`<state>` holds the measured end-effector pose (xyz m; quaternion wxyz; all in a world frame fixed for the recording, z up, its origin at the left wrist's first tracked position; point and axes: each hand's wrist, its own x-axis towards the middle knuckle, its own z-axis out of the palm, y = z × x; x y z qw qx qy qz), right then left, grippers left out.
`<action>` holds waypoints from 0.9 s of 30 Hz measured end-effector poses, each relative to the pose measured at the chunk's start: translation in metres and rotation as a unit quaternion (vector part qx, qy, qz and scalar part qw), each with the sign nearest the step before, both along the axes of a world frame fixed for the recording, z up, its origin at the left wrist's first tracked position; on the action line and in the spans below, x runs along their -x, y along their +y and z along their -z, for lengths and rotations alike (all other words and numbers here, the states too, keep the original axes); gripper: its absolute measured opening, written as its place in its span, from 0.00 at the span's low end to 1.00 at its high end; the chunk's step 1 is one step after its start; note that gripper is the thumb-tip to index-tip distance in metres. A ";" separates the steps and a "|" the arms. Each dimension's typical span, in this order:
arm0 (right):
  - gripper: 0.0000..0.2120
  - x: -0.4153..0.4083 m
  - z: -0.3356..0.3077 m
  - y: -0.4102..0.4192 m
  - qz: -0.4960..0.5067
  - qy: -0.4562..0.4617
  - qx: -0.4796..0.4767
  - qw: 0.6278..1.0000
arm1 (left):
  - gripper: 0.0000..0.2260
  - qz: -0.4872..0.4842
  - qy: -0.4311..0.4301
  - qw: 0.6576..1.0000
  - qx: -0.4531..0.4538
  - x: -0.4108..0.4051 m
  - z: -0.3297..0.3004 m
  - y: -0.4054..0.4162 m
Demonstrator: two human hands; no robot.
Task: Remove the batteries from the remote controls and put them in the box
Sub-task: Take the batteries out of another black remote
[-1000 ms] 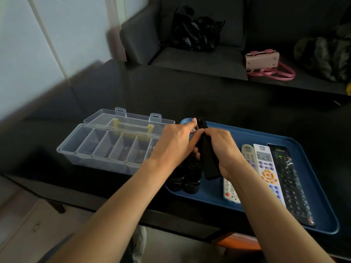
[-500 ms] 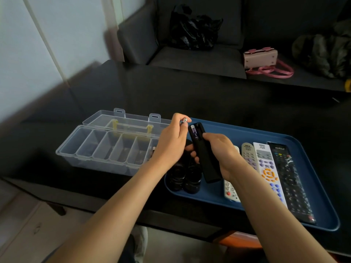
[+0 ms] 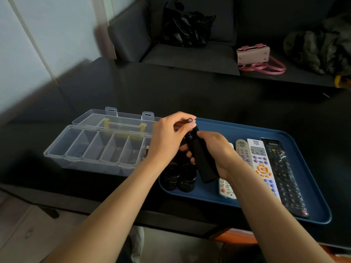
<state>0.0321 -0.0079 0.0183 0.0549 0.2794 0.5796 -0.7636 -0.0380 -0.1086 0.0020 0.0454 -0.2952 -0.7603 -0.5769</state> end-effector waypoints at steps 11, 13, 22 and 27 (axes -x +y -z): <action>0.20 -0.001 0.003 0.003 0.039 0.020 0.012 0.999 | 0.11 0.005 0.181 0.978 0.104 -0.001 0.015 0.006; 0.20 -0.001 0.003 0.002 0.043 0.024 0.016 0.999 | 0.11 0.007 0.180 0.979 0.099 0.000 0.015 0.006; 0.19 -0.002 0.004 0.002 0.034 0.051 0.008 0.998 | 0.17 0.041 -0.081 0.995 0.052 0.008 0.010 0.005; 0.18 -0.008 0.004 0.005 0.033 0.050 -0.002 0.998 | 0.19 0.051 -0.124 0.990 0.049 0.007 0.013 0.010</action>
